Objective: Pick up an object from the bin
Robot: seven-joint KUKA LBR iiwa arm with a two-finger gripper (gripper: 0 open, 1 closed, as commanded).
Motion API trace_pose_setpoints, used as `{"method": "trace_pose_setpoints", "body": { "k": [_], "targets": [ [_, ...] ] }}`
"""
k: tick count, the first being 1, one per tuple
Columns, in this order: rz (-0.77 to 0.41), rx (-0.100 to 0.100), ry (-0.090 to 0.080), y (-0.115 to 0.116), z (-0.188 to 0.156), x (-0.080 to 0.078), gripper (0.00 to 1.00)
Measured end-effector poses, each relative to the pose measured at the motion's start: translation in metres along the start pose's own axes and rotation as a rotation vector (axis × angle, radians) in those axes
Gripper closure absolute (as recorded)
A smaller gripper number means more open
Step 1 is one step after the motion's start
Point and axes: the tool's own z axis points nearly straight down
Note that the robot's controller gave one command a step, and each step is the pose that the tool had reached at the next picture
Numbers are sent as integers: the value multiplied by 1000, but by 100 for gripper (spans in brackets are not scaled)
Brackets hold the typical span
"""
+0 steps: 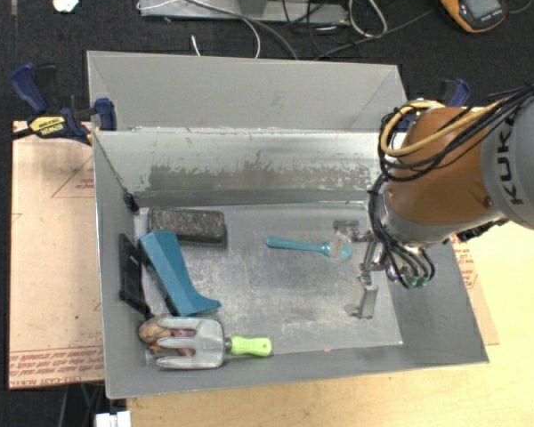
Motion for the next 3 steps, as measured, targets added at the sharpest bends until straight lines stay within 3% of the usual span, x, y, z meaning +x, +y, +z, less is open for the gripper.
{"method": "trace_pose_setpoints", "body": {
  "k": [1,2,3],
  "targets": [
    [-1,1,-8,0,-4,-2,0],
    [105,-1,-13,-3,64,-45,0],
    [284,-3,-18,-8,40,-104,0]
  ]
}}
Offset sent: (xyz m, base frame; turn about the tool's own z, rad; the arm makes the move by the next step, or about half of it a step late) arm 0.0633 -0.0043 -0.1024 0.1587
